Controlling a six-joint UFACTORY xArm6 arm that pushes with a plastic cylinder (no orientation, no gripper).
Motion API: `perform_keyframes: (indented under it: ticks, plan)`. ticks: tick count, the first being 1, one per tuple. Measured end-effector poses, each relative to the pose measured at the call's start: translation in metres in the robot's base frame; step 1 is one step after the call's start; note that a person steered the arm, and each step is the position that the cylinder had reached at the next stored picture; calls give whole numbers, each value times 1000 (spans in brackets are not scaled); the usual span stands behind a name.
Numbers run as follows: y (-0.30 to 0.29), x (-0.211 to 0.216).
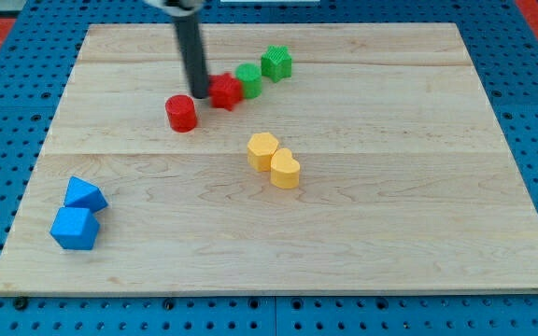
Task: Slide the red circle towards top left
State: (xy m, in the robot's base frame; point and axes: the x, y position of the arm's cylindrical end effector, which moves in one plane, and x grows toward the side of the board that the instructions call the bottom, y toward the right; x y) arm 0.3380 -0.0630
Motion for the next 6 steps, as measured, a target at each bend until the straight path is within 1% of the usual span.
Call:
perform_keyframes:
  ticks: [1,2,3,4,5,6]
  plan:
    - [53,8]
    - [52,40]
    - [12,56]
    - [-32,59]
    - [-42,70]
    - [-68,52]
